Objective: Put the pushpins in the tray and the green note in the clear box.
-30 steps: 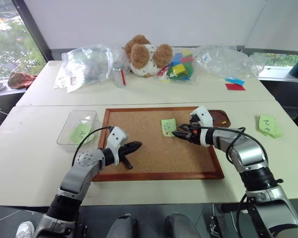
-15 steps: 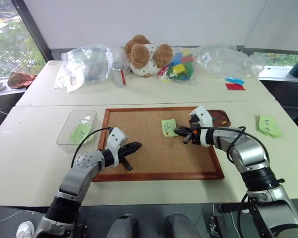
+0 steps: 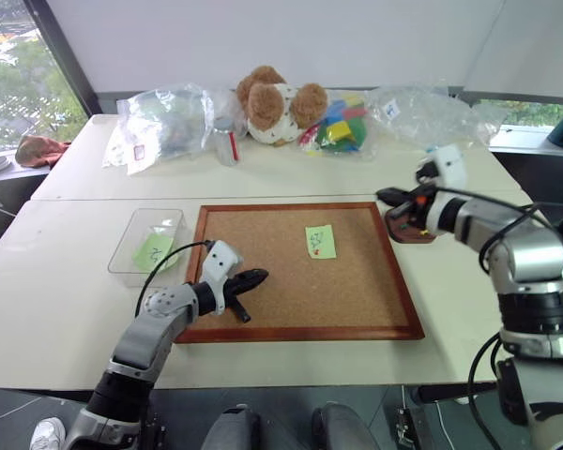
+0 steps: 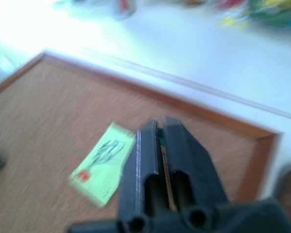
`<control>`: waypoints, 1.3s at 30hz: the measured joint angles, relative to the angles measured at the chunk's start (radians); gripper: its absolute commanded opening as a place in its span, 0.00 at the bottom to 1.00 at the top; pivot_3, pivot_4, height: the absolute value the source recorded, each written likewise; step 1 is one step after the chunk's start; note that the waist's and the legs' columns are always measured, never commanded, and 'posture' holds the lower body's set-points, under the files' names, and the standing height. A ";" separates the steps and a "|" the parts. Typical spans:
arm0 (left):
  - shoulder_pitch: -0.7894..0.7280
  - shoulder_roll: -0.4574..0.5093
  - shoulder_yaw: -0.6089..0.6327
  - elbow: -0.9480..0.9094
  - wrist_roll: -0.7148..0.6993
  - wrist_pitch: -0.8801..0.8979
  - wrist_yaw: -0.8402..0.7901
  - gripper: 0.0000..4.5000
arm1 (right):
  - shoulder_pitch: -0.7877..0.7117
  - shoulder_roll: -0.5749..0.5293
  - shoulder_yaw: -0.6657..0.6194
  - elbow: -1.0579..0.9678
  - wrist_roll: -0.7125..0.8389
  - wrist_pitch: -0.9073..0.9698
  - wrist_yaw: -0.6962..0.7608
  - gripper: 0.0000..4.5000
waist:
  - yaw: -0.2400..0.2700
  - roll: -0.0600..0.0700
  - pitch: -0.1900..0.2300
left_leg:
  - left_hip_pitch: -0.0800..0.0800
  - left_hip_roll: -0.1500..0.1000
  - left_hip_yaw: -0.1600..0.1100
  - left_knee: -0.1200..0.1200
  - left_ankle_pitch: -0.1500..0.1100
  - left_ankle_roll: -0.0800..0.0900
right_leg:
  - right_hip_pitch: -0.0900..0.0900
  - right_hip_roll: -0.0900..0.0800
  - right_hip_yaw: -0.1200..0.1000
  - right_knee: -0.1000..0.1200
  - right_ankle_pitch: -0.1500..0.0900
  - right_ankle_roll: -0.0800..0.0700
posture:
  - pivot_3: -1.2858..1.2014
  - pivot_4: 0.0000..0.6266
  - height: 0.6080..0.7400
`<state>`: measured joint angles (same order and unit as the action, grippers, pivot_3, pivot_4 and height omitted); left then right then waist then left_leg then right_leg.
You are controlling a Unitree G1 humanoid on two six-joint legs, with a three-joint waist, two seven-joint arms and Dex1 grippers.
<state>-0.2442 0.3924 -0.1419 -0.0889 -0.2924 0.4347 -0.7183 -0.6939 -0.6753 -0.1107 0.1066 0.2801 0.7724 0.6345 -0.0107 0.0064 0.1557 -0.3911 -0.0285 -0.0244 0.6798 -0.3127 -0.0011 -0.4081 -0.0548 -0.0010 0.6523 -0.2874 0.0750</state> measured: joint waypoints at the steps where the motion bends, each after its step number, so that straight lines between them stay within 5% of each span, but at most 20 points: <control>1: -0.001 0.000 -0.001 0.002 0.000 0.000 -0.001 0.00 | -0.019 -0.009 -0.014 0.072 -0.012 -0.015 -0.019 0.01 | 0.001 0.000 0.000 | 0.000 0.000 0.000 0.000 0.000 0.000 | 0.000 0.000 0.000 0.000 0.000 0.000 | 0.52 0.24 1.00; 14: -0.007 0.000 -0.001 0.009 0.000 0.000 -0.007 0.00 | -0.119 0.028 0.009 0.487 -0.118 -0.124 -0.091 0.01 | 0.000 0.000 0.000 | 0.000 0.000 0.001 0.000 0.000 0.000 | 0.000 0.000 0.000 0.000 0.000 0.000 | 0.52 0.24 1.00; 17: -0.006 0.000 0.000 0.008 0.000 -0.001 -0.007 0.00 | -0.119 0.031 0.018 0.513 -0.123 -0.135 -0.089 0.19 | 0.000 0.000 0.000 | 0.000 0.000 0.001 0.000 0.000 0.000 | 0.000 0.000 0.000 0.000 0.000 0.000 | 0.52 0.24 1.00; 24: -0.005 0.001 0.000 0.007 0.000 -0.001 -0.006 0.00 | -0.119 0.032 0.024 0.530 -0.138 -0.140 -0.086 0.96 | -0.001 0.001 0.000 | 0.000 0.000 0.001 0.000 0.000 0.000 | 0.000 0.000 0.000 0.000 0.000 0.000 | 0.52 0.24 1.00; 25: -0.005 0.001 0.000 0.007 0.000 -0.001 -0.006 0.00 | -0.119 0.033 0.024 0.529 -0.137 -0.139 -0.085 0.99 | 0.000 0.001 0.000 | 0.000 0.000 0.001 0.000 0.000 0.000 | 0.000 0.000 0.000 0.000 0.000 0.000 | 0.52 0.24 1.00; 33: -0.005 0.001 -0.001 0.009 0.001 -0.004 -0.008 0.00 | -0.118 0.030 0.012 0.490 -0.118 -0.120 -0.075 0.99 | 0.000 0.001 0.000 | 0.000 0.000 0.001 0.000 0.000 0.000 | 0.000 0.000 0.000 0.000 0.000 0.000 | 0.52 0.24 1.00; 39: -0.007 0.001 -0.001 0.016 0.001 -0.009 -0.013 0.00 | -0.015 0.024 0.052 0.102 -0.029 -0.030 0.074 0.99 | 0.000 0.001 0.000 | 0.000 0.000 0.000 -0.001 0.000 0.000 | 0.000 0.000 0.000 0.000 0.000 0.000 | 0.52 0.24 1.00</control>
<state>-0.2507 0.3935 -0.1427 -0.0730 -0.2916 0.4255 -0.7309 -0.7093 -0.6513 -0.0592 0.2088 0.2508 0.7420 0.7087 -0.0103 0.0072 0.1554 -0.3910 -0.0285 -0.0243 0.6792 -0.3128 -0.0009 -0.4078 -0.0546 -0.0011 0.6522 -0.2874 0.0751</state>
